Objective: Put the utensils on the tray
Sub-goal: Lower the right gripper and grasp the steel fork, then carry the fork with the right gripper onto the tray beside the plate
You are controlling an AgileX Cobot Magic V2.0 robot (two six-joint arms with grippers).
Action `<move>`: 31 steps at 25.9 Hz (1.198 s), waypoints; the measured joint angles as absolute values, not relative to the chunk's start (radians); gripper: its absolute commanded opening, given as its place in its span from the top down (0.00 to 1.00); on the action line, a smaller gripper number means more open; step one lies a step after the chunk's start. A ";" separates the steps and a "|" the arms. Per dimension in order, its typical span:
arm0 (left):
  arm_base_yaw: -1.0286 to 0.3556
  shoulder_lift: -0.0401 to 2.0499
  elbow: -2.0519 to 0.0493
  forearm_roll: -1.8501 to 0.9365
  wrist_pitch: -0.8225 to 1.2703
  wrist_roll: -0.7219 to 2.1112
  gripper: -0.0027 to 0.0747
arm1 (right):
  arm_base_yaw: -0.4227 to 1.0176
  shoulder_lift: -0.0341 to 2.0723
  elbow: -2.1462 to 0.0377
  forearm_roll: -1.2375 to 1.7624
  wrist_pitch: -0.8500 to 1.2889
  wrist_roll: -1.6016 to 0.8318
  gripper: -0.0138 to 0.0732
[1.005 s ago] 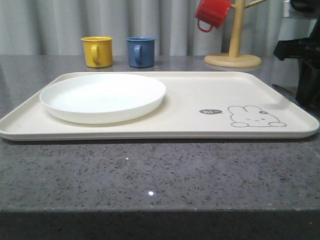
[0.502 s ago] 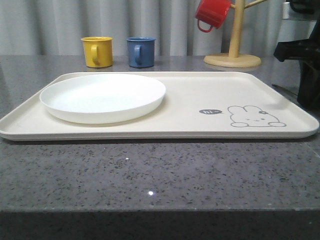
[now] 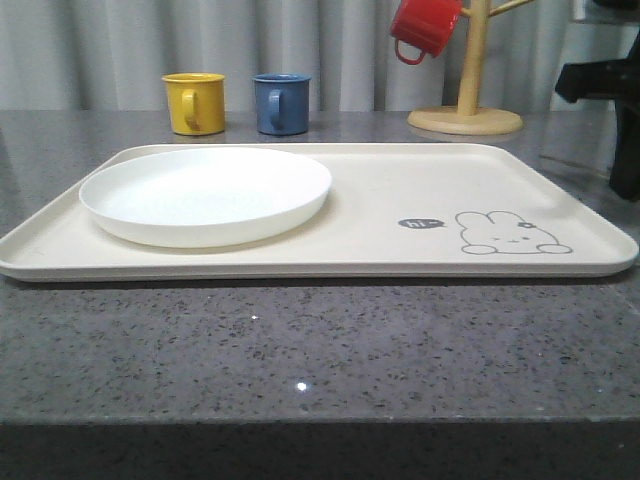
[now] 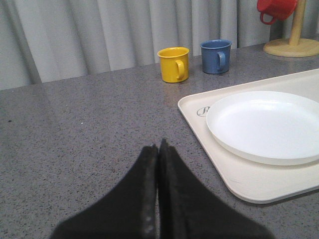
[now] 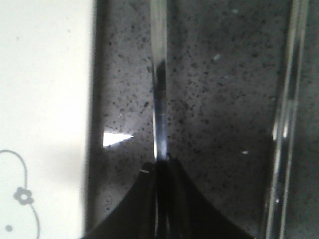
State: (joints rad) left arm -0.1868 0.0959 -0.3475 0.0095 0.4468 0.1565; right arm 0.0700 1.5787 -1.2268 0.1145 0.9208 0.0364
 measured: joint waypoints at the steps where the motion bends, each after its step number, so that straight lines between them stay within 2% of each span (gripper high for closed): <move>1: -0.187 0.096 -0.348 0.009 0.447 0.156 0.99 | 0.070 1.568 -1.250 0.112 0.937 0.055 0.87; 6: -0.187 0.096 -0.348 0.009 0.447 0.156 0.99 | 0.120 1.535 -1.349 0.101 1.016 0.154 0.87; 13: -0.187 0.096 -0.348 0.009 0.447 0.156 0.99 | 0.386 1.549 -1.367 0.100 0.964 0.310 0.87; 17: -0.187 0.096 -0.348 0.009 0.447 0.156 0.99 | 0.479 1.614 -1.381 0.100 0.945 0.377 0.87; 25: -0.187 0.096 -0.348 0.009 0.447 0.156 0.99 | 0.499 1.720 -1.405 0.058 0.887 0.576 0.87; 31: -0.187 0.096 -0.348 0.009 0.447 0.156 0.99 | 0.499 1.767 -1.408 0.056 0.878 0.624 0.87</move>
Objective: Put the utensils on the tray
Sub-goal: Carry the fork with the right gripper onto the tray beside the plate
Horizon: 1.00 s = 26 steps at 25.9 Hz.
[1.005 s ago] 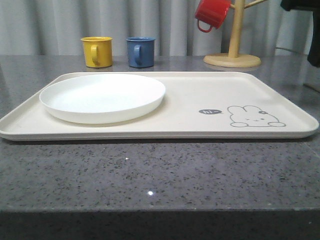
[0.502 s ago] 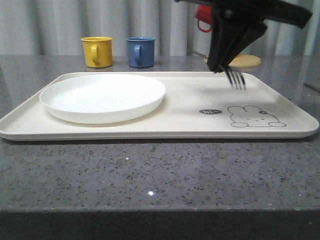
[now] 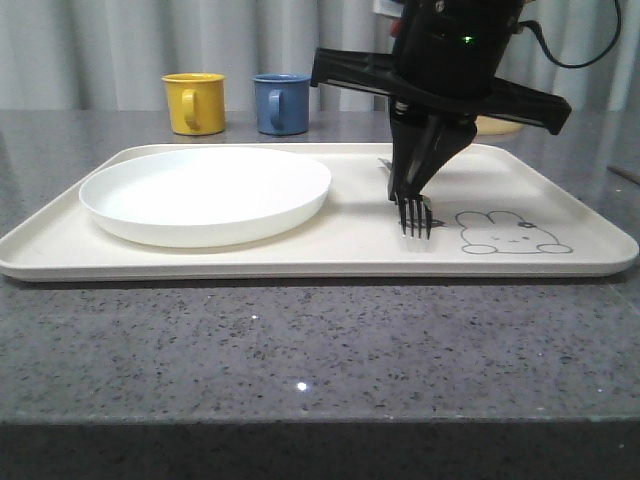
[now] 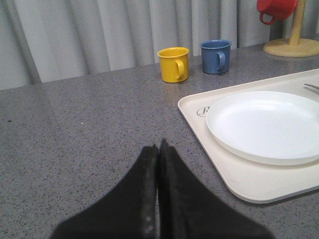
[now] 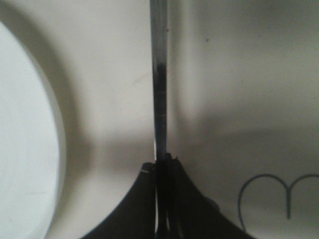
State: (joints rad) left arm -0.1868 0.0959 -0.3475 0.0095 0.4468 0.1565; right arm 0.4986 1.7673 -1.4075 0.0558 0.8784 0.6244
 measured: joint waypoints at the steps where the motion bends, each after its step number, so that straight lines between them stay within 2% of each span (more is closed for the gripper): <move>1: -0.187 0.096 -0.348 0.009 0.447 0.156 0.99 | 0.499 1.772 -1.408 0.056 0.878 0.624 0.87; 3: -0.187 0.096 -0.348 0.009 0.447 0.156 0.99 | 0.499 1.777 -1.408 0.056 0.876 0.625 0.87; 5: -0.187 0.096 -0.348 0.009 0.447 0.156 0.99 | 0.499 1.778 -1.408 0.056 0.876 0.628 0.82; 9: -0.187 0.096 -0.348 0.009 0.447 0.156 0.99 | 0.499 1.778 -1.408 0.056 0.876 0.629 0.62; 13: -0.187 0.096 -0.348 0.009 0.447 0.156 0.99 | 0.499 1.780 -1.408 0.074 0.870 0.629 0.50; 18: -0.187 0.096 -0.348 0.009 0.447 0.156 0.99 | 0.499 1.782 -1.461 0.077 0.920 0.629 0.48; 22: -0.187 0.096 -0.348 0.009 0.447 0.156 0.99 | 0.491 1.776 -1.562 0.022 1.042 0.603 0.48; 26: -0.187 0.096 -0.348 0.009 0.447 0.156 0.99 | 0.426 1.747 -1.606 -0.010 1.150 0.503 0.48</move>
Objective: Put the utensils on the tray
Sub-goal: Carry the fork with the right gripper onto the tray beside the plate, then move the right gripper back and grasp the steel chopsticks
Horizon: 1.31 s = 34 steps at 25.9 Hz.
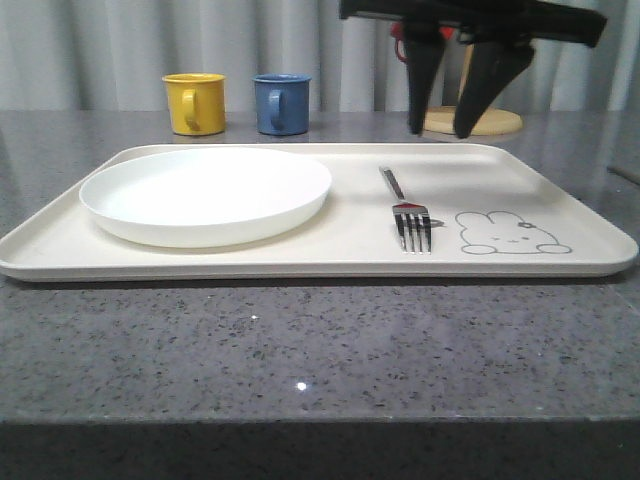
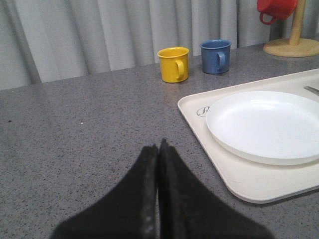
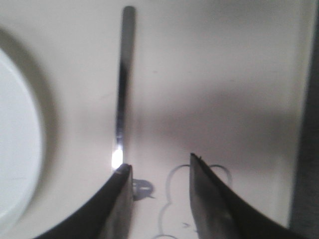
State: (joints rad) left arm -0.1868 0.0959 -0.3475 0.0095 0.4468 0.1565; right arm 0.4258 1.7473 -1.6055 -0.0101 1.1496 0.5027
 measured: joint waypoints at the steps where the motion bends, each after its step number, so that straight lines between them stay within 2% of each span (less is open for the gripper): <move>1: -0.187 0.096 -0.348 0.009 0.447 0.156 0.99 | 0.399 1.743 -1.606 -0.015 1.171 0.472 0.48; 6: -0.187 0.096 -0.348 0.009 0.447 0.156 0.99 | 0.260 1.692 -1.556 -0.021 1.214 0.328 0.48; 13: -0.187 0.096 -0.348 0.009 0.447 0.156 0.99 | 0.021 1.628 -1.401 -0.023 1.174 0.171 0.48; 16: -0.187 0.096 -0.348 0.009 0.447 0.156 0.99 | -0.038 1.628 -1.355 -0.021 1.153 0.117 0.48; 34: -0.187 0.096 -0.348 0.009 0.447 0.156 0.99 | -0.059 1.714 -1.342 0.066 1.105 0.000 0.48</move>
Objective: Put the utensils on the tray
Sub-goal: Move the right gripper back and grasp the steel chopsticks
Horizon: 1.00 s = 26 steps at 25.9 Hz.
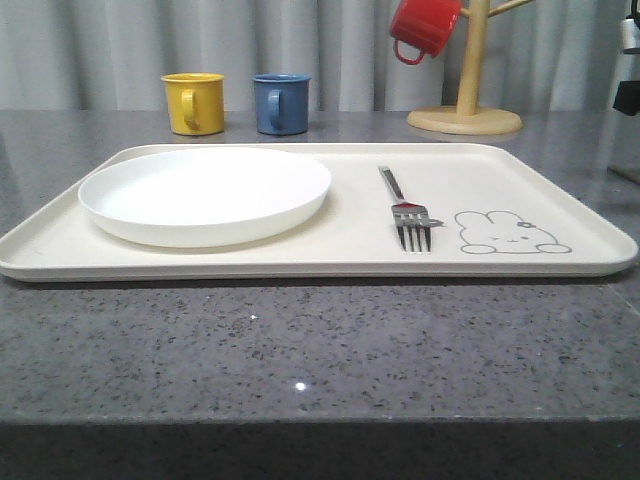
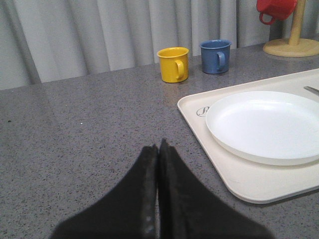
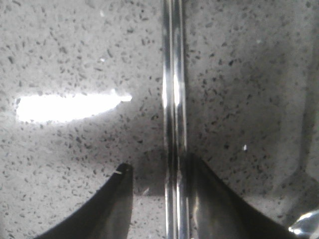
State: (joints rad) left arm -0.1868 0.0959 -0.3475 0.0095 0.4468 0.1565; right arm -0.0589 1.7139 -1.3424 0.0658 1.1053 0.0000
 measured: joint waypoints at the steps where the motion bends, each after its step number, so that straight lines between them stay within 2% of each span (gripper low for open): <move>1: -0.187 0.096 -0.348 0.009 0.447 0.156 0.99 | -0.059 1.714 -1.342 0.066 1.105 0.000 0.48; 4: -0.187 0.096 -0.348 0.009 0.447 0.156 0.99 | -0.059 1.726 -1.342 0.066 1.108 0.000 0.51; 8: -0.187 0.096 -0.348 0.009 0.447 0.156 0.99 | -0.059 1.729 -1.344 0.062 1.111 0.000 0.71; 10: -0.187 0.096 -0.348 0.009 0.447 0.156 0.99 | -0.061 1.729 -1.344 0.055 1.111 0.000 0.76; 21: -0.187 0.096 -0.348 0.009 0.447 0.156 0.99 | -0.053 1.600 -1.394 0.074 1.199 0.049 0.77; 26: -0.187 0.096 -0.348 0.009 0.447 0.156 0.99 | 0.036 1.561 -1.407 0.107 1.226 0.103 0.77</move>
State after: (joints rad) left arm -0.1868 0.0959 -0.3475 0.0095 0.4468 0.1565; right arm 0.0363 1.5615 -1.4068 0.1068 1.2260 0.1033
